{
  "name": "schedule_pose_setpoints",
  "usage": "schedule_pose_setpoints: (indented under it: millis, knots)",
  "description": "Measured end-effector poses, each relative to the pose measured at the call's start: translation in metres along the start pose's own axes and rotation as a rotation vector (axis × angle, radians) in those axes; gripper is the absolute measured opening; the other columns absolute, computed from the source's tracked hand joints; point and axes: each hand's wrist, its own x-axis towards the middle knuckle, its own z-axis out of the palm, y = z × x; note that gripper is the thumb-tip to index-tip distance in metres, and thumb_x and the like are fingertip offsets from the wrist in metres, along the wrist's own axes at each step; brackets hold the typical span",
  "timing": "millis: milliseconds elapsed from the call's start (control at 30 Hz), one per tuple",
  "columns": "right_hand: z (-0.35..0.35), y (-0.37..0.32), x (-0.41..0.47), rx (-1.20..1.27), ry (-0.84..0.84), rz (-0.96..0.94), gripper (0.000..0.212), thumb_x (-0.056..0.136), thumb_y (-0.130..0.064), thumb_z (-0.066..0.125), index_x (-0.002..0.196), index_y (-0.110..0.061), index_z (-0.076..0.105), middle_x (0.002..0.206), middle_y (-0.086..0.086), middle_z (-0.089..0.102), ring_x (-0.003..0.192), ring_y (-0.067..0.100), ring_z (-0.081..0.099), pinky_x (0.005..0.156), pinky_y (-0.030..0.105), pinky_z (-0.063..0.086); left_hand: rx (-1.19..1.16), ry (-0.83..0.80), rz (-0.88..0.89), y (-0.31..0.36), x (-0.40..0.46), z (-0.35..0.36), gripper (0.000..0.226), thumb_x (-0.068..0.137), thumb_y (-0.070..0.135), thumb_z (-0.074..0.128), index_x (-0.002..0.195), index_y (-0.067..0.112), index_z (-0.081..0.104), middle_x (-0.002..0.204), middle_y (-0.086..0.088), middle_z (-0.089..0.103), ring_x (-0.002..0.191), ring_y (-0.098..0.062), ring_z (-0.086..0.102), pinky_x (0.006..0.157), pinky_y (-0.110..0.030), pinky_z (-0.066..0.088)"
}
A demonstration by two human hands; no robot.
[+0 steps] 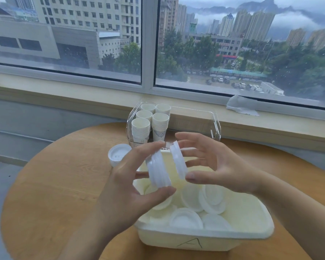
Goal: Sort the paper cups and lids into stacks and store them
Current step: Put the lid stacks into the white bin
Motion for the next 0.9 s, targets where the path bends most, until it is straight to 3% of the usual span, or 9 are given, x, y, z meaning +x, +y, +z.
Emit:
schedule_pose_setpoints:
  millis: [300,700,900]
  knots:
    - [0.007,-0.016,-0.005,-0.009,-0.096,-0.021,0.078,0.086,-0.002,0.083,0.153,-0.019,0.047,0.15,0.005,0.057,0.139,0.028,0.057,0.111,0.057,0.049,-0.026,-0.062,0.018,0.012,0.001,0.005,0.085,0.07,0.039,0.095,0.144,0.047,0.053,0.14,0.024,0.061,0.137,-0.007,0.053,0.09,-0.009,0.051]
    - [0.024,-0.015,-0.012,0.073,0.03,-0.046,0.074,0.083,0.0,0.085,0.146,-0.017,0.052,0.144,0.005,0.061,0.132,0.03,0.062,0.103,0.055,0.056,-0.018,-0.009,0.044,0.016,-0.001,0.006,0.085,0.066,0.044,0.096,0.141,0.042,0.057,0.135,0.023,0.064,0.134,-0.009,0.057,0.089,-0.013,0.054]
    - [0.028,-0.014,-0.014,0.126,-0.017,-0.034,0.075,0.085,0.006,0.08,0.15,-0.016,0.05,0.145,0.005,0.063,0.135,0.029,0.06,0.105,0.054,0.055,-0.006,-0.052,0.07,0.016,-0.001,0.004,0.084,0.07,0.042,0.095,0.143,0.045,0.055,0.14,0.021,0.062,0.137,-0.011,0.055,0.091,-0.012,0.053]
